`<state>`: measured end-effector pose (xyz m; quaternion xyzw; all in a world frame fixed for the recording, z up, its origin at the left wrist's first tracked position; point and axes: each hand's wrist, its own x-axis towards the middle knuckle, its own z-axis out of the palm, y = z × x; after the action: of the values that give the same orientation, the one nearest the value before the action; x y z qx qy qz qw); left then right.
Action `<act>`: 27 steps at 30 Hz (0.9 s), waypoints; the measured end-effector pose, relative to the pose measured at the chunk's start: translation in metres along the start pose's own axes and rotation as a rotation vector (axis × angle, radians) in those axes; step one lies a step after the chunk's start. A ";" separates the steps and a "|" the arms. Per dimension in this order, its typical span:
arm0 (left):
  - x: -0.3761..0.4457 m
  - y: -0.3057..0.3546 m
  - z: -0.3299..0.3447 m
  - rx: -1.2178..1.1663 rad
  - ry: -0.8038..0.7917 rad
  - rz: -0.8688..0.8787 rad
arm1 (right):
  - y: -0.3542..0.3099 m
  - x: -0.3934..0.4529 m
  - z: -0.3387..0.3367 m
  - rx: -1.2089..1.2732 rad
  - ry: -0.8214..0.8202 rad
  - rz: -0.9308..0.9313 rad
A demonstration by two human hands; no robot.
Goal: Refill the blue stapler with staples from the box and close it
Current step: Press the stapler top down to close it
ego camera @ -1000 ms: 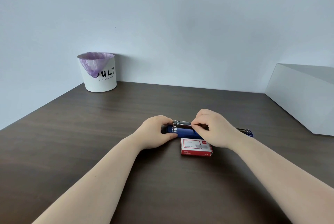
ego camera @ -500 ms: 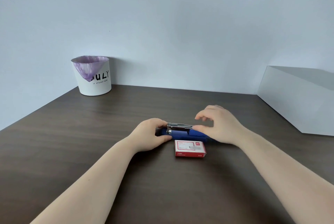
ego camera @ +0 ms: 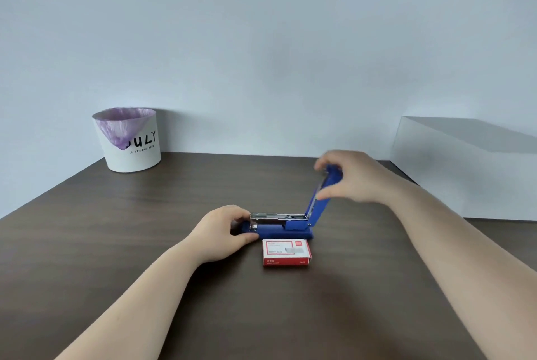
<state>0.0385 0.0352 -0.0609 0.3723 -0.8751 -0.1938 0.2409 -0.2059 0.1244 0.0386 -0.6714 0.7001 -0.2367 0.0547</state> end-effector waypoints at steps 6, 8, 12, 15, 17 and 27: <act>-0.001 0.000 0.000 -0.017 0.008 -0.005 | -0.043 0.005 0.043 0.164 0.029 -0.114; -0.001 0.001 -0.001 -0.018 0.013 -0.014 | -0.047 0.007 0.055 0.141 -0.036 -0.122; -0.002 0.000 -0.002 -0.052 0.000 -0.043 | -0.047 0.009 0.071 0.006 -0.177 -0.141; -0.001 -0.002 -0.003 -0.066 0.005 -0.081 | -0.042 0.008 0.069 -0.096 -0.195 -0.119; -0.001 -0.003 -0.003 -0.067 0.002 -0.092 | -0.036 0.004 0.066 -0.159 -0.205 -0.099; -0.007 -0.010 -0.013 -0.037 0.028 -0.262 | -0.007 -0.015 0.067 -0.100 -0.128 -0.068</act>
<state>0.0560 0.0321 -0.0576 0.4816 -0.8118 -0.2347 0.2324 -0.1719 0.1219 -0.0216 -0.7105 0.6829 -0.1598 0.0574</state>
